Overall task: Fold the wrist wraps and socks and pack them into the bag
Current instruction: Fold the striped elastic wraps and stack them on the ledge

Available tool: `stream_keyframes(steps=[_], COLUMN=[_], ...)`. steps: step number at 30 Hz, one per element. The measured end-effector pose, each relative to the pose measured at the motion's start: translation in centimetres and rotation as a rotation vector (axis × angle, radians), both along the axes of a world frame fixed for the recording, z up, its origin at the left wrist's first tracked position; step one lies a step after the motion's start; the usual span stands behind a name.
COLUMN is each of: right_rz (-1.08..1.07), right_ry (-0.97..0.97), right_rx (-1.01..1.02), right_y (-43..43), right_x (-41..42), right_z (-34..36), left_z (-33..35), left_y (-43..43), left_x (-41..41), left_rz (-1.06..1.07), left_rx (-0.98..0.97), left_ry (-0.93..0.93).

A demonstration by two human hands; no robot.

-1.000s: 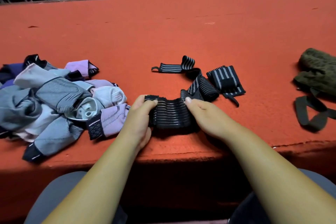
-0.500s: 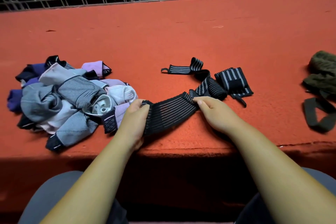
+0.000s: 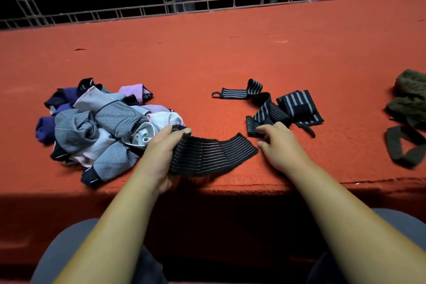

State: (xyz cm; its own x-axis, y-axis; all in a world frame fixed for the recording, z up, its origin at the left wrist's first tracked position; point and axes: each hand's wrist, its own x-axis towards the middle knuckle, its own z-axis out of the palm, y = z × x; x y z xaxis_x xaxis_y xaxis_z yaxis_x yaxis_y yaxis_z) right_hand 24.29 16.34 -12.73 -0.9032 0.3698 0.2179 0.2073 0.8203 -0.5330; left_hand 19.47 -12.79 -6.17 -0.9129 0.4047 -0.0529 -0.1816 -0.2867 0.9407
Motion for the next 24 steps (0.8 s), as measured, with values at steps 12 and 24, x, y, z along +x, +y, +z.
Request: stream_keyframes(steps=[12, 24], right_rz=[-0.081, 0.081], right_ry=[0.047, 0.116], right_rx=[-0.196, -0.593], right_y=[2.8, 3.1], right_x=[0.7, 1.1], right_z=[1.6, 3.4], left_z=[-1.1, -2.5], left_y=[3.0, 8.4], left_x=[1.4, 0.9], left_rz=[-0.075, 0.045], left_rx=[-0.222, -0.561], left_ry=[0.034, 0.3])
